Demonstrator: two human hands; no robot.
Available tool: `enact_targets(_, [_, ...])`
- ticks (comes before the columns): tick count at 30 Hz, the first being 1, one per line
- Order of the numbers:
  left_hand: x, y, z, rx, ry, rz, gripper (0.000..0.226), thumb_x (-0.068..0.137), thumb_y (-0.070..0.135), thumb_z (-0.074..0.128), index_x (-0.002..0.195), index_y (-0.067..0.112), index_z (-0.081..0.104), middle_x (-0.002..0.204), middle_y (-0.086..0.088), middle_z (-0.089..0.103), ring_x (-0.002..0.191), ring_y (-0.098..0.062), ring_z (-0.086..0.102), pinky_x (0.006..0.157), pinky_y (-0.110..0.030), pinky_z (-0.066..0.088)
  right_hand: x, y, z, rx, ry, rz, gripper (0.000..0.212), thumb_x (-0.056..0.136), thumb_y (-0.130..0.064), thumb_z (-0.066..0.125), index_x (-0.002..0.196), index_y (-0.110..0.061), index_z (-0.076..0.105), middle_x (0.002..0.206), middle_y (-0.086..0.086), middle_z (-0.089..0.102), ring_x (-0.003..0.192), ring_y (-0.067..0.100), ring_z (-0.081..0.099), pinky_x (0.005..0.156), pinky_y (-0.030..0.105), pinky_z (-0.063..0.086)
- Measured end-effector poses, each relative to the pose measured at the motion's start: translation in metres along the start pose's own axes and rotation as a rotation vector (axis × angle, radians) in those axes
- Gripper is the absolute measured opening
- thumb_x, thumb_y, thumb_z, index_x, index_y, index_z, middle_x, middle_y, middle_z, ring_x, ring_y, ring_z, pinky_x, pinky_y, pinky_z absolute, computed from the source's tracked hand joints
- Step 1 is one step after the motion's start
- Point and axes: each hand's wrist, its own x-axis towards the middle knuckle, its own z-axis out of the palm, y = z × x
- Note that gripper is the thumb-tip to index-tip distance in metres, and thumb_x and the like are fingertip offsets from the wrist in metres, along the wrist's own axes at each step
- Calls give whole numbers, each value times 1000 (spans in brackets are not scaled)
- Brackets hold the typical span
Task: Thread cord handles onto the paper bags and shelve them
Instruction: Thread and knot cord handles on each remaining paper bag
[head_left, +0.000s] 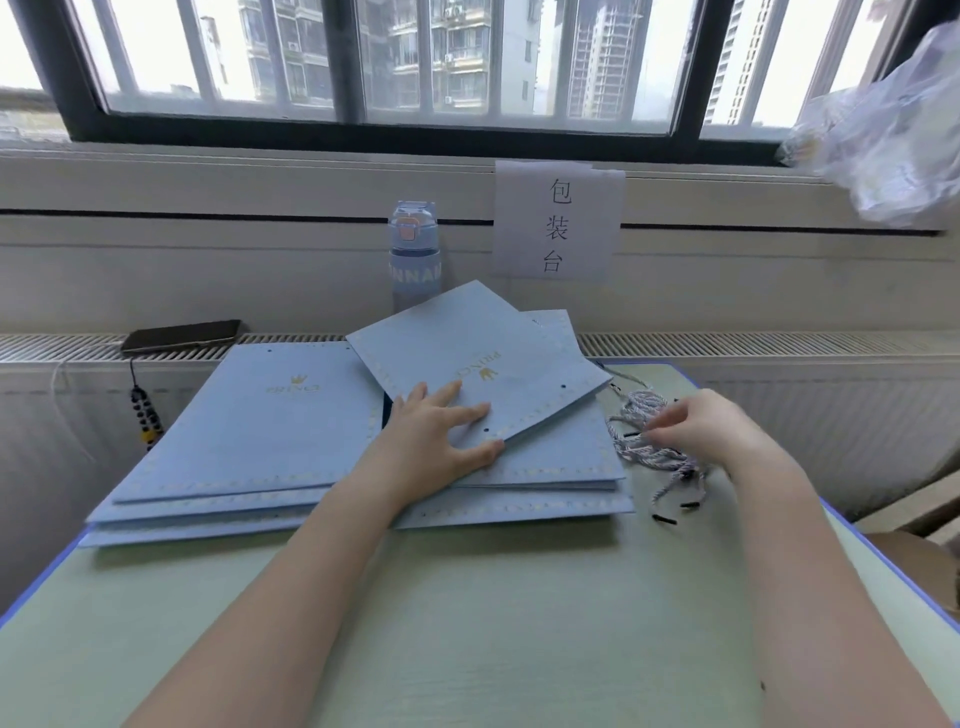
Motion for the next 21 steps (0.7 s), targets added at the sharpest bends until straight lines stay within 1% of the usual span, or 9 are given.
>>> enact_targets(2, [0, 1, -1, 9, -19, -9, 55, 86, 59, 52, 138, 44, 42, 156, 10, 21, 146, -22, 4, 118, -42, 9, 5, 4, 10, -98, -107, -8, 11, 75, -28, 76, 84, -24, 71, 81, -4, 66, 82, 15, 60, 68, 23, 42])
enact_targets(5, [0, 2, -3, 50, -41, -7, 56, 87, 60, 50, 140, 44, 39, 156, 10, 21, 146, -22, 4, 117, -43, 10, 8, 2, 18, -122, -59, -43, 8, 75, -30, 75, 76, -30, 66, 76, -6, 63, 79, 14, 59, 66, 23, 42])
enact_targets(10, [-2, 5, -4, 113, -39, 17, 56, 90, 57, 48, 142, 40, 37, 156, 8, 21, 145, -23, 6, 116, -41, 6, 17, 5, 23, -93, 51, 16, 11, 82, -33, 67, 72, -29, 69, 85, 3, 70, 88, 22, 61, 82, 34, 52])
enact_targets(12, [-1, 3, -2, 141, -35, 28, 56, 89, 59, 46, 141, 41, 37, 156, 9, 22, 144, -21, 7, 116, -42, 6, 19, 3, 23, -17, 178, 29, 17, 87, -32, 62, 83, -20, 73, 88, 8, 70, 90, 26, 60, 80, 36, 51])
enact_targets(13, [0, 1, -1, 150, -35, 34, 56, 89, 61, 46, 141, 42, 38, 156, 9, 22, 144, -21, 8, 117, -42, 6, 18, 1, 22, 36, 276, 24, 20, 89, -29, 59, 87, -14, 72, 91, 11, 69, 91, 28, 60, 76, 34, 49])
enact_targets(16, [1, 0, -2, 155, -53, 67, 50, 90, 59, 46, 138, 44, 43, 156, 9, 23, 145, -20, 7, 117, -44, 4, 11, -10, 15, 202, 643, -67, 22, 93, -22, 52, 93, -7, 68, 96, 16, 66, 92, 32, 56, 67, 28, 34])
enact_targets(18, [1, 1, -3, 176, -67, 95, 49, 90, 57, 46, 137, 43, 44, 156, 8, 23, 146, -18, 7, 117, -44, 1, 7, -19, 13, 283, 851, -233, 22, 96, -19, 51, 93, -2, 64, 87, 16, 66, 80, 29, 55, 66, 24, 28])
enact_targets(19, [1, 0, -3, 175, -68, 98, 49, 90, 58, 47, 137, 43, 44, 156, 8, 23, 146, -17, 7, 117, -45, 1, 4, -25, 13, 302, 913, -334, 22, 96, -19, 52, 91, -1, 63, 81, 14, 65, 72, 25, 53, 64, 21, 26])
enact_targets(21, [2, -1, -3, 145, -60, 90, 51, 89, 59, 48, 137, 43, 44, 156, 8, 24, 146, -16, 7, 117, -47, 1, -2, -39, 20, 317, 916, -510, 22, 96, -22, 54, 88, -4, 64, 74, 7, 63, 67, 20, 52, 63, 20, 29])
